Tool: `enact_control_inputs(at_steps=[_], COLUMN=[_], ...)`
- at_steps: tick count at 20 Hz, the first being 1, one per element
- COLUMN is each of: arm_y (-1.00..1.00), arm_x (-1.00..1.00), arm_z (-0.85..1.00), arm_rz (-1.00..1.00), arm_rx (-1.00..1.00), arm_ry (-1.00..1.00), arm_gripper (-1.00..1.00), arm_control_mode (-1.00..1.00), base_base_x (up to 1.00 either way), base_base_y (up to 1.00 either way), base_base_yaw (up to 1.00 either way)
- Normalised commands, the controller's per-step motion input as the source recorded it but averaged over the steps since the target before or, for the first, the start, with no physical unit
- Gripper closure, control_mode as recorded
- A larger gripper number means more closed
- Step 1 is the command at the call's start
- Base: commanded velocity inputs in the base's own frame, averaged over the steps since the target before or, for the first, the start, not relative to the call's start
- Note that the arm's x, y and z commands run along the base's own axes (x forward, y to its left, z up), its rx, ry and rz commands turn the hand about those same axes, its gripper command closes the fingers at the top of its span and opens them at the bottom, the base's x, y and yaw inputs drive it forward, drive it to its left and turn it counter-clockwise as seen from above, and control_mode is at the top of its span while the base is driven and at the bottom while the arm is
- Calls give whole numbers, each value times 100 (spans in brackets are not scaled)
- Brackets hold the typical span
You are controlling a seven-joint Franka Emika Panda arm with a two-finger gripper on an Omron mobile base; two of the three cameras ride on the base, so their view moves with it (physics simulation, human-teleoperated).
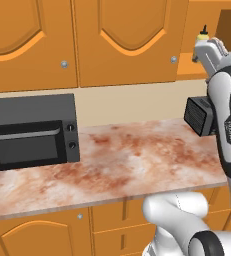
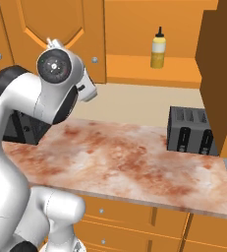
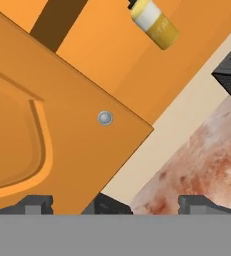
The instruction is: Move the mayonnaise and mustard from the cabinet to the dining counter.
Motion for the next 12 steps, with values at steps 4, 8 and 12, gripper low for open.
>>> enact_control_inputs(at_steps=[4, 8, 12], arm_y=[2, 4, 6], arm_x=[35, 33, 32], arm_z=[3, 0, 0], arm_rz=[1, 1, 0], arm_rx=[4, 3, 2], arm_ry=[-1, 0, -1], arm_gripper=[-100, -100, -100], arm_control_mode=[-100, -100, -100], base_base_x=[0, 0, 0], base_base_y=[0, 0, 0], base_base_yaw=[0, 0, 0])
